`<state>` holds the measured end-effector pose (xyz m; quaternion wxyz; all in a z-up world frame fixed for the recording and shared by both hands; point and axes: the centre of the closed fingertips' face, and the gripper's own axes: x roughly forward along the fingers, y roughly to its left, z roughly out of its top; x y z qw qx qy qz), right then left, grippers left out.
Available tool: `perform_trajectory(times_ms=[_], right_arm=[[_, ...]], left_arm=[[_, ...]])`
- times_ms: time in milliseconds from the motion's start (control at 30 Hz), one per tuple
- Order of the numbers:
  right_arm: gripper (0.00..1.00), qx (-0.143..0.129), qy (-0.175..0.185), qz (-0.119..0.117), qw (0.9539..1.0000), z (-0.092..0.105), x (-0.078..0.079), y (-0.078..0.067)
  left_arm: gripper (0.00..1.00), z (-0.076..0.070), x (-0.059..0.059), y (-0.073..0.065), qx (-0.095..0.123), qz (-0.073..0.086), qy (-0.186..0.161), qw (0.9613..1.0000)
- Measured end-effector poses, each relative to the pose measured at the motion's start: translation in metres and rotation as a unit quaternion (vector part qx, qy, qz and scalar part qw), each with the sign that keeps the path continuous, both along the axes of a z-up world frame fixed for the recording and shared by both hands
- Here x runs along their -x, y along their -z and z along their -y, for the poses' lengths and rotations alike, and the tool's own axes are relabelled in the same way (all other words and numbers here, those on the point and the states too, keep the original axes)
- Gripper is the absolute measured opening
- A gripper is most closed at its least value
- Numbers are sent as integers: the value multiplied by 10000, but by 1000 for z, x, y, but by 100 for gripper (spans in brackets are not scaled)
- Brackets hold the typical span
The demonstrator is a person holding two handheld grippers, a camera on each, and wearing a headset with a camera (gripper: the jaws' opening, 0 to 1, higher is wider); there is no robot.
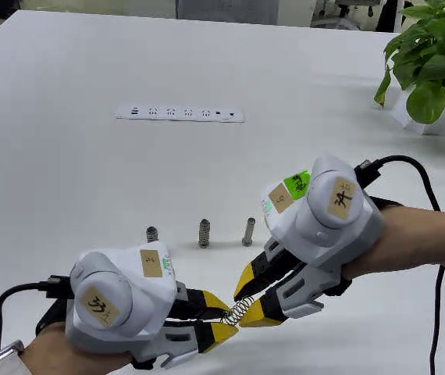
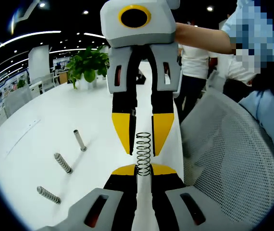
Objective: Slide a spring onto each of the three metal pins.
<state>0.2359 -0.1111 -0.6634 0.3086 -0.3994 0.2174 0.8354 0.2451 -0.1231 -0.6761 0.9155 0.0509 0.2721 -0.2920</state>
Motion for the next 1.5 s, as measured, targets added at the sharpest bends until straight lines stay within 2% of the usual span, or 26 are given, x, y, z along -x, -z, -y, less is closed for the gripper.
perform_trajectory(times_ms=[700, 1033, 1300, 1500], right_arm=[[13, 77, -55, -23, 10000, 2, 5, 3], [12, 185, -28, -30, 9998, 4, 5, 5], [12, 190, 6, -28, 9998, 4, 4, 5], [12, 207, 9, -28, 9998, 6, 6, 4]], left_arm=[[9, 7, -1, -6, 78, 71, 3, 9999], [9, 9, -1, -4, 89, 59, 41, 9999], [11, 10, -1, -5, 180, 23, 24, 9998], [14, 5, -1, 1, 202, 13, 14, 9998]])
